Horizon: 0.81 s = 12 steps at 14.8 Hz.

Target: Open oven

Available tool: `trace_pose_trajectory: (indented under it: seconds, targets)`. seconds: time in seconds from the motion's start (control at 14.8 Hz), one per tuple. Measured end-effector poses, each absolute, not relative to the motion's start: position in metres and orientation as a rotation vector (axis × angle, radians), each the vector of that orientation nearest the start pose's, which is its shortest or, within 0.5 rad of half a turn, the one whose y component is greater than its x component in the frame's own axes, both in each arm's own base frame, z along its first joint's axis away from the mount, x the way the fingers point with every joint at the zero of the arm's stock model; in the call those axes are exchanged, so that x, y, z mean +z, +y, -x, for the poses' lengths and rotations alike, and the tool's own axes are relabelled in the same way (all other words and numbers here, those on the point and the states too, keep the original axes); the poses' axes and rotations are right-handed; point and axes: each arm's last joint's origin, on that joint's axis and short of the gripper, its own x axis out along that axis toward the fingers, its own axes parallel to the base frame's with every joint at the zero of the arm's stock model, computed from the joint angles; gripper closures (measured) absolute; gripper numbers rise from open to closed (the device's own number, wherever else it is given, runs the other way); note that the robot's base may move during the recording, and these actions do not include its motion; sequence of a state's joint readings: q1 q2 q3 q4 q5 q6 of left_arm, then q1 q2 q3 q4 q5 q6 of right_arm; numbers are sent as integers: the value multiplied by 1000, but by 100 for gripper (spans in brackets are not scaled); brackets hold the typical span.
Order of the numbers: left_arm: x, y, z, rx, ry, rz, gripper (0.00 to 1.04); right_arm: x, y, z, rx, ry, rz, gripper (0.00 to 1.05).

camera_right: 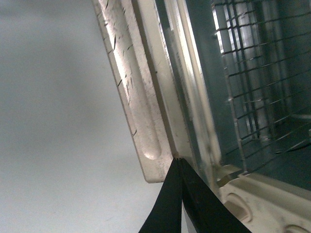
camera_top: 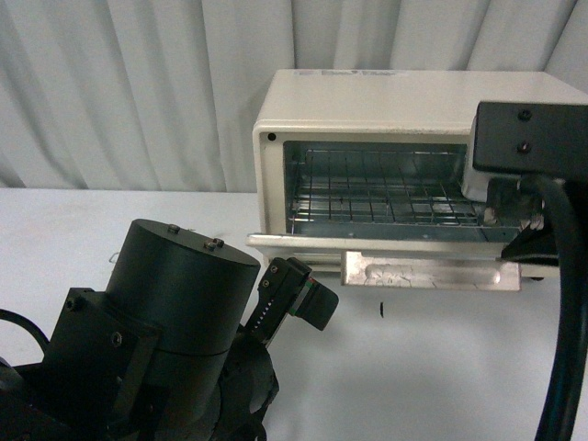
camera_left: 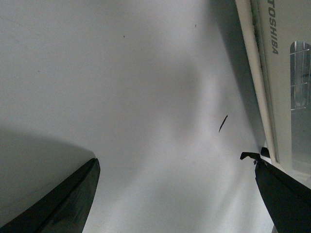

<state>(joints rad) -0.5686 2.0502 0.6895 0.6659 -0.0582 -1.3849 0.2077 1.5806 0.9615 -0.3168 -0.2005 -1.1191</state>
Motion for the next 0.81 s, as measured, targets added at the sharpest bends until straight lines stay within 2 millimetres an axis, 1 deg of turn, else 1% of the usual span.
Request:
trace_pose_trajectory:
  seconds: [0.07, 0.34, 0.47, 0.54, 0.67, 0.81]
  targets:
    - [49, -174, -276, 50, 871, 1086, 7, 208, 69, -309, 844, 595, 1021, 103]
    - [49, -174, -276, 50, 872, 1087, 7, 227, 69, -309, 828, 532, 1021, 103]
    - [49, -174, -275, 51, 871, 1085, 7, 256, 68, -306, 803, 448, 1021, 103]
    - [49, -174, -275, 51, 871, 1085, 7, 269, 67, -304, 791, 405, 1022, 97]
    - [49, -174, -275, 51, 871, 1085, 7, 287, 65, -302, 761, 343, 1029, 77]
    - [49, -174, -275, 50, 871, 1086, 7, 289, 65, -301, 761, 335, 1028, 55]
